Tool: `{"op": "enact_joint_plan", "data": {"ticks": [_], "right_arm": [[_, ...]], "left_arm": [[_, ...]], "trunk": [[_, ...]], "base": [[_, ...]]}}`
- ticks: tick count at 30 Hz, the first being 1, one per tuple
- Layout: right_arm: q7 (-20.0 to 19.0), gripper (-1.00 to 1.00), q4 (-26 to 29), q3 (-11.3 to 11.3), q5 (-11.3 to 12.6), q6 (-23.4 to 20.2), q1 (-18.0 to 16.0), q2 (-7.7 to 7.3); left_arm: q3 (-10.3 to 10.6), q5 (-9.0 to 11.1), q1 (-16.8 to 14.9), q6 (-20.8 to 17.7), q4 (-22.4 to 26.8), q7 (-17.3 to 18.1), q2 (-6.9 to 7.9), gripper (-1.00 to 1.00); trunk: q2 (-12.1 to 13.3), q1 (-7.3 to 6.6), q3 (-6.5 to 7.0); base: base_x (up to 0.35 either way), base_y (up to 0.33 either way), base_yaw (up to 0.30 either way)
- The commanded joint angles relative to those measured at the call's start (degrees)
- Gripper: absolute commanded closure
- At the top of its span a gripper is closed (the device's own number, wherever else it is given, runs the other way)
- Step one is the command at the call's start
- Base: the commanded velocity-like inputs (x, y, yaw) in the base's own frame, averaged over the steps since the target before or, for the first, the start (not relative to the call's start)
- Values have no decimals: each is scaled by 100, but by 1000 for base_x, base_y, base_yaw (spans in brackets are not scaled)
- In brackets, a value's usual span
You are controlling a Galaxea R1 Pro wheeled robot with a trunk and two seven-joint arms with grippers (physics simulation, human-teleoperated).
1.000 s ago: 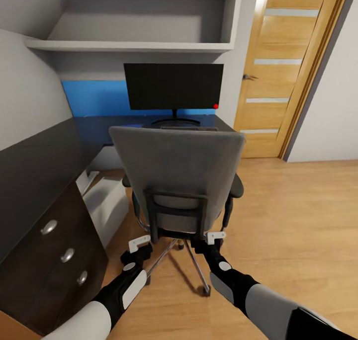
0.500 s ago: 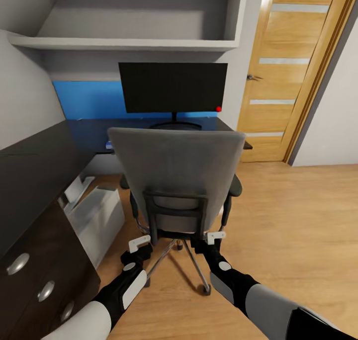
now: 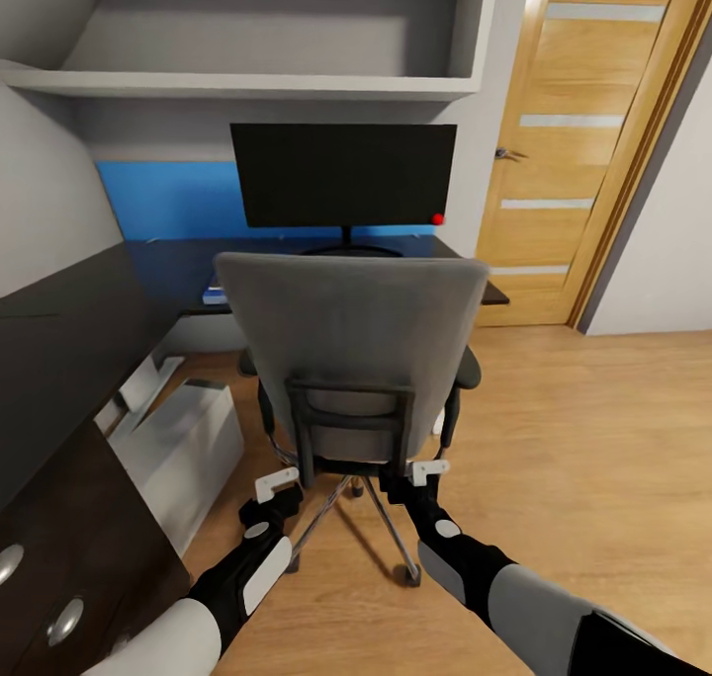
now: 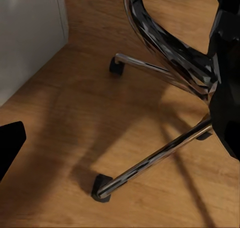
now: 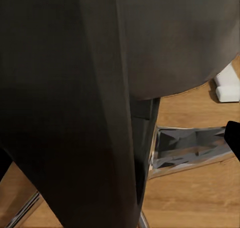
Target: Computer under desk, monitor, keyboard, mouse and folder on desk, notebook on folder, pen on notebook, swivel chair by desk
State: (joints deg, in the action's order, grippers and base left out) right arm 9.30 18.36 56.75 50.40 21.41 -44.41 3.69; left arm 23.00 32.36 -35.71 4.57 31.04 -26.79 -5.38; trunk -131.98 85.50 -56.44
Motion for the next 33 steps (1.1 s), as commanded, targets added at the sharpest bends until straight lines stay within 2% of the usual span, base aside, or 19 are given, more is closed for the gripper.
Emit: {"op": "enact_joint_plan", "data": {"ticks": [1,13,24,33], "right_arm": [[38,-100,1,46,31,21,-7,-1],[40,-100,1,46,31,23,-7,-7],[40,-100,-1,46,31,22,-7,-12],[42,-100,-7,46,31,24,-7,-17]], "left_arm": [[49,62,-6,41,-1,-31,4,-100],[55,47,-6,41,-1,-30,5,-100],[56,34,-6,39,-1,-35,2,-100],[56,35,-6,40,-1,-31,2,-100]], "trunk": [[-2,2,-5],[-2,2,-5],[-2,2,-5],[-2,2,-5]], "base": [[270,0,0],[98,0,0],[283,0,0],[135,0,0]]}}
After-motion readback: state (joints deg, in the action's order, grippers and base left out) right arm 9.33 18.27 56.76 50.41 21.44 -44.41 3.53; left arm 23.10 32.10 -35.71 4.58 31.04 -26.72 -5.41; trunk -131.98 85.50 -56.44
